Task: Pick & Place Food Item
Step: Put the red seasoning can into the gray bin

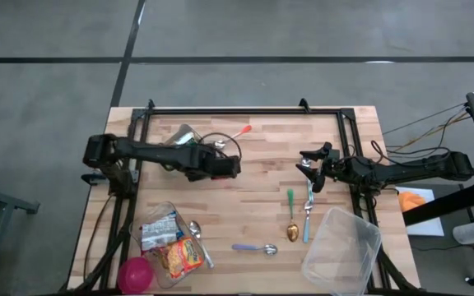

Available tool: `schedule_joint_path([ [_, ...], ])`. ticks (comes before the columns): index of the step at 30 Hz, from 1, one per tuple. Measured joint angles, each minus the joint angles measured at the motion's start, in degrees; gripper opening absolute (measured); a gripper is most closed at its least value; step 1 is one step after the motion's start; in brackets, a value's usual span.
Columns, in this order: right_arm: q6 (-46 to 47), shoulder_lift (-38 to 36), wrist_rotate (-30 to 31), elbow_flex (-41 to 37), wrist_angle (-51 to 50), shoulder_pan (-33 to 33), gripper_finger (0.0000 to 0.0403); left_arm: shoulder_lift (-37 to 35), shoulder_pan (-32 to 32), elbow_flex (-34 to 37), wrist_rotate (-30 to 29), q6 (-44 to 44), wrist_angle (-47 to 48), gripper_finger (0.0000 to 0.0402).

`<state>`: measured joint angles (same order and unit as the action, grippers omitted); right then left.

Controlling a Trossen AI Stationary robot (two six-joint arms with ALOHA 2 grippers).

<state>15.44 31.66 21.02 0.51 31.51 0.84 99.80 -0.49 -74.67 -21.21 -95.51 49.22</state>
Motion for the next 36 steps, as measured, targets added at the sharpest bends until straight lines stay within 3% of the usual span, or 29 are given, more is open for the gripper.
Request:
schedule_joint_path([
  [10,0.00,0.00,0.00,-0.01,0.00,0.00,0.0276,-12.24,0.30,0.00,-8.93,34.26,3.17,0.0284],
  [14,0.00,0.00,0.00,0.00,0.01,0.00,0.0276,-16.20,1.00,0.00,-9.28,51.80,3.67,0.0284],
  [18,0.00,-0.02,0.00,0.00,0.00,-0.02,0.0276,-19.00,1.42,0.00,-9.31,63.29,5.70,0.0284],
  [26,0.00,-0.02,0.00,-0.02,0.02,-0.02,0.0276,-20.53,4.53,0.00,-10.80,70.02,15.12,0.0285],
  [32,0.00,0.00,0.00,-0.01,0.02,0.00,0.0276,-20.64,12.15,0.00,-10.69,71.89,18.41,0.0285],
  [36,0.01,0.00,0.00,0.00,0.02,-0.01,0.0276,-20.64,18.62,0.00,-7.18,77.36,18.57,0.0285],
])
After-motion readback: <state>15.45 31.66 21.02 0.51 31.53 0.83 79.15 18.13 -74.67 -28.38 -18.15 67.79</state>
